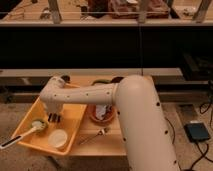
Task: Wipe tray with eraser
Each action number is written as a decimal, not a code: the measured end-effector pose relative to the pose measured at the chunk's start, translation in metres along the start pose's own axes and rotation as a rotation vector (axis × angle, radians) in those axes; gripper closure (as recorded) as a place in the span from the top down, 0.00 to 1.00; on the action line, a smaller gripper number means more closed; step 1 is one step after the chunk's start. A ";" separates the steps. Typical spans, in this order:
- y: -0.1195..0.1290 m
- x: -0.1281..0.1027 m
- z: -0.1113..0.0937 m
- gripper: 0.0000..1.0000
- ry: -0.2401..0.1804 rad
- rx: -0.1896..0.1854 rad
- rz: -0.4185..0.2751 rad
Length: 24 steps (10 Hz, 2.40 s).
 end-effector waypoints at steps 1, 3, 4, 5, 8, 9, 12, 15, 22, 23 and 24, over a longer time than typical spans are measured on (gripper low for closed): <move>-0.005 0.011 0.000 0.00 -0.001 0.009 -0.002; 0.001 0.039 0.007 0.00 -0.021 0.074 0.035; 0.010 0.051 0.009 0.00 -0.021 0.092 0.055; 0.026 0.065 0.009 0.00 -0.013 0.106 0.081; 0.054 0.071 0.005 0.00 0.016 0.085 0.117; 0.059 0.068 0.003 0.00 0.019 0.074 0.122; 0.079 0.041 -0.005 0.00 0.015 0.026 0.113; 0.097 0.000 -0.009 0.00 -0.007 -0.001 0.078; 0.008 -0.034 -0.006 0.00 -0.024 0.030 -0.129; 0.001 -0.030 -0.005 0.00 -0.026 0.045 -0.136; -0.001 -0.022 -0.005 0.00 -0.025 0.064 -0.134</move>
